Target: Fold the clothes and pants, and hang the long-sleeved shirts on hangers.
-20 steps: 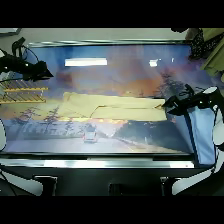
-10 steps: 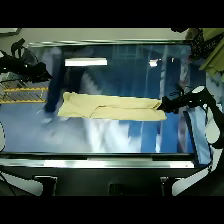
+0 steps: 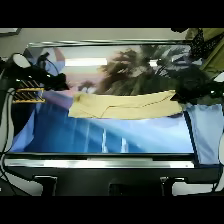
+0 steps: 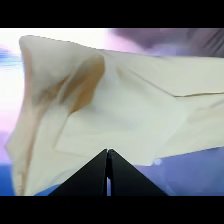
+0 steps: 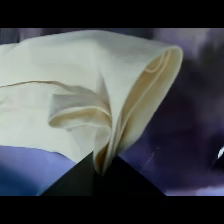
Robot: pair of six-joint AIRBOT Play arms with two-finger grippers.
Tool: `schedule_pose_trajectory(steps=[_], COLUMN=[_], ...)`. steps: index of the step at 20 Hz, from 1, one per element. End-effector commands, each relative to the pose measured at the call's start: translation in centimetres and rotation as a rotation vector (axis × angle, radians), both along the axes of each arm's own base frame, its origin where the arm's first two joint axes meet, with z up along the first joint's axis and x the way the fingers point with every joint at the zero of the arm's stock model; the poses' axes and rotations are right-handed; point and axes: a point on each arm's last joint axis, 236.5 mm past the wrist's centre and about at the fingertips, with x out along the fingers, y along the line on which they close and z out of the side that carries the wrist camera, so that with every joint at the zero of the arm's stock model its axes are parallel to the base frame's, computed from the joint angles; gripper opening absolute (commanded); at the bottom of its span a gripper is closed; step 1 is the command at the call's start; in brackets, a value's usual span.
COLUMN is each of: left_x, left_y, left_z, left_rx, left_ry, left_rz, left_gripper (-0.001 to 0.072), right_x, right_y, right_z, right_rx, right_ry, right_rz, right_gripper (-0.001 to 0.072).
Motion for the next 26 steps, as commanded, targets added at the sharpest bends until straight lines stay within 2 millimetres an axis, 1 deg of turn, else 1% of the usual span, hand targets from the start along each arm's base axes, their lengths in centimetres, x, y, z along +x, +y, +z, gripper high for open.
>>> schedule_pose_trajectory(steps=[1,3,5,7,8,9,10,12,14,18,20,21,23,24,26], left_x=[-0.3,-1.4,-2.8,-4.4,-5.2,-6.0,-6.7,-8.0,-9.1,-10.4,-11.4,-11.8,-12.3,-12.3,-11.5], left_y=[-10.8,-18.0,-23.9,-28.2,-30.1,-31.5,-32.8,-34.5,-36.4,-40.7,-42.5,-43.1,-43.6,-43.5,-42.1], left_z=[-2.7,-4.0,-5.0,-6.0,-6.5,-7.0,-7.7,-9.3,-10.3,-10.7,-11.0,-11.1,-11.1,-10.9,-10.1], left_rx=[-0.177,-0.267,-0.349,-0.41,-0.441,-0.467,-0.48,-0.484,-0.488,-0.521,-0.534,-0.538,-0.539,-0.539,-0.536], left_ry=[0.007,0.013,0.038,0.066,0.09,0.113,0.131,0.177,0.201,0.218,0.251,0.254,0.253,0.255,0.263], left_rz=[-0.031,-0.062,-0.057,-0.047,-0.041,-0.034,-0.029,-0.009,-0.024,-0.056,-0.055,-0.05,-0.055,-0.062,-0.073], left_gripper=[0.0014,0.0014,0.0013,0.0013,0.0013,0.0013,0.0013,0.0013,0.0013,0.0012,0.0012,0.0013,0.0012,0.0012,0.0012], right_x=[-1.9,-2.7,-3.3,-3.5,-3.7,-3.9,-4.2,-5.2,-5.4,-4.1,-3.8,-3.8,-3.6,-3.6,-3.5], right_y=[-1.2,-1.1,-0.8,-0.7,-0.7,-0.7,-0.5,-0.1,-0.1,-0.9,-1.0,-1.0,-1.0,-1.0,-0.8], right_z=[5.0,6.7,7.8,8.6,9.0,9.3,9.5,9.8,10.8,13.7,14.3,14.3,14.3,14.4,14.3], right_rx=[-0.06,-0.071,-0.073,-0.073,-0.076,-0.075,-0.071,-0.061,-0.067,-0.097,-0.102,-0.102,-0.102,-0.103,-0.1], right_ry=[-0.061,-0.078,-0.088,-0.101,-0.108,-0.108,-0.099,-0.064,-0.069,-0.155,-0.175,-0.176,-0.181,-0.184,-0.189], right_rz=[-0.045,-0.059,-0.062,-0.077,-0.084,-0.094,-0.098,-0.084,-0.082,-0.118,-0.12,-0.121,-0.122,-0.118,-0.107], right_gripper=[0.0028,0.0028,0.0028,0.0028,0.0028,0.0028,0.0029,0.0029,0.0029,0.0029,0.0029,0.0029,0.0029,0.0029,0.0029])
